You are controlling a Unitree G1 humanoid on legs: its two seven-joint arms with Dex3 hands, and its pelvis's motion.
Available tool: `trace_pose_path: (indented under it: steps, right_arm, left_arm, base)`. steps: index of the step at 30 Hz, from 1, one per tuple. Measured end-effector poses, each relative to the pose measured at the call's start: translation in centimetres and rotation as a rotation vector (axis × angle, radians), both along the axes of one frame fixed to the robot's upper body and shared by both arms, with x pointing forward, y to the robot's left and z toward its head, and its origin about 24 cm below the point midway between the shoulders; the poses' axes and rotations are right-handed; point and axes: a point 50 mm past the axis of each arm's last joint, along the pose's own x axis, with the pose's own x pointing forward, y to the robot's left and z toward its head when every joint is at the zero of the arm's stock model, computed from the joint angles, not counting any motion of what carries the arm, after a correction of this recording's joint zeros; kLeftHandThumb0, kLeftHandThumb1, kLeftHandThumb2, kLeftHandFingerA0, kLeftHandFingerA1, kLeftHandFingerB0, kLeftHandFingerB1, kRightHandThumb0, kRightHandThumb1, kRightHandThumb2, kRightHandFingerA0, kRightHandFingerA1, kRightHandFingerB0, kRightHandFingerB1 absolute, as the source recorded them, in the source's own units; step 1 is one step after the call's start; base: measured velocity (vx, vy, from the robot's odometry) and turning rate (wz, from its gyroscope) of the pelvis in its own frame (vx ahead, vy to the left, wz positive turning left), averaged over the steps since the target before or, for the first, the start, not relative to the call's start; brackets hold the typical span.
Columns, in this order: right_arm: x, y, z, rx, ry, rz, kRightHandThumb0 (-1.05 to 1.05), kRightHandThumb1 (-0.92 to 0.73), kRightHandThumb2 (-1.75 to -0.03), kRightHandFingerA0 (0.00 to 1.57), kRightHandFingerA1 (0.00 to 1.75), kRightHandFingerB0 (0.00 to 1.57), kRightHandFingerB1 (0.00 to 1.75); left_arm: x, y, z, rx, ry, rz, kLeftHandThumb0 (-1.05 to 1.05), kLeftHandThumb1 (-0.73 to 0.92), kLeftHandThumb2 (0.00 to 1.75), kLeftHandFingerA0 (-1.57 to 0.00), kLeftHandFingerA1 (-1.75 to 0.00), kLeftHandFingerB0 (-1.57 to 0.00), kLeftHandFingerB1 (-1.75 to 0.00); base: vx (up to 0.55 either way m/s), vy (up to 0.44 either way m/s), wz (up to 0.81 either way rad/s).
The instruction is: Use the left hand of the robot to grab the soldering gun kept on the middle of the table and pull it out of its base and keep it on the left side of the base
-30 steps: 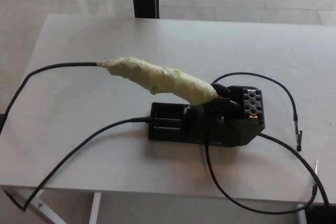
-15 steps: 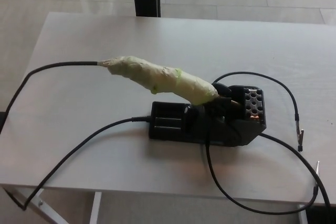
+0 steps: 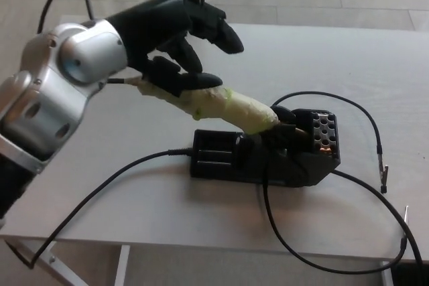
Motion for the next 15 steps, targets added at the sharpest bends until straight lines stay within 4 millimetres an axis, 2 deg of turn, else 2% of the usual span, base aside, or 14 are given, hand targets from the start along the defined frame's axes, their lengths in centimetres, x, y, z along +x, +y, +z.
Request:
trace_pose_path:
  steps: [1,2,5,6,7,10,11,12,15]
  right_arm:
    - [0.02,0.00,0.01,0.000,-0.001,0.000,-1.05,-0.39,-1.12,1.07,1.18,0.22,1.59]
    - [0.04,0.00,0.02,0.000,-0.001,0.001,-1.05,-0.38,-1.06,1.06,1.18,0.24,1.57]
    - [0.12,-0.07,0.18,-0.001,-0.005,0.002,-1.05,-0.38,-1.06,1.04,1.18,0.25,1.57]
    - [0.14,-0.11,0.23,-0.001,-0.006,0.002,-1.05,-0.39,-1.07,1.06,1.23,0.22,1.58]
    - [0.21,-0.14,0.32,-0.001,-0.010,0.003,-1.05,-0.43,-1.10,1.08,1.21,0.18,1.59]
    - [0.29,-0.13,0.37,-0.002,-0.010,0.008,-1.05,-0.40,-1.13,1.08,1.19,0.23,1.57]
    - [0.30,-0.13,0.37,-0.002,-0.009,0.009,-1.05,-0.44,-1.13,1.04,1.21,0.20,1.60]
    - [0.30,-0.12,0.37,-0.002,-0.008,0.010,-1.05,-0.42,-1.11,1.09,1.19,0.27,1.60]
    - [0.56,-0.13,0.54,-0.004,-0.015,0.013,-1.05,-0.41,-1.11,1.06,1.19,0.24,1.58]
  left_arm:
    - [-0.01,-0.14,-0.09,0.013,-0.004,-0.005,-0.47,0.73,0.61,-0.58,-0.61,-0.52,-0.48]
    - [-0.02,-0.24,-0.17,0.024,-0.008,-0.009,-0.48,0.74,0.60,-0.64,-0.66,-0.52,-0.47]
    - [-0.12,-0.47,-0.42,0.068,-0.021,-0.023,-0.49,0.75,0.62,-0.63,-0.63,-0.52,-0.47]
    - [-0.14,-0.49,-0.43,0.076,-0.025,-0.026,-0.50,0.75,0.62,-0.62,-0.62,-0.52,-0.48]
    - [-0.15,-0.51,-0.42,0.087,-0.031,-0.030,-0.52,0.77,0.63,-0.59,-0.63,-0.52,-0.49]
    - [-0.16,-0.46,-0.42,0.112,-0.038,-0.039,-0.57,0.82,0.65,-0.58,-0.67,-0.51,-0.50]
    - [-0.16,-0.42,-0.42,0.119,-0.038,-0.041,-0.61,0.85,0.65,-0.53,-0.66,-0.46,-0.50]
    - [-0.16,-0.34,-0.40,0.127,-0.036,-0.043,-0.65,0.88,0.66,-0.48,-0.64,-0.43,-0.49]
    - [-0.15,-0.07,-0.35,0.150,-0.028,-0.045,-0.69,0.90,0.67,-0.43,-0.61,-0.40,-0.48]
  base:
    - [0.00,0.000,0.00]
    - [0.00,0.000,0.00]
    - [0.00,0.000,0.00]
    - [0.00,0.000,0.00]
    - [0.00,0.000,0.00]
    - [0.00,0.000,0.00]
    - [0.00,0.000,0.00]
    - [0.00,0.000,0.00]
    - [0.00,0.000,0.00]
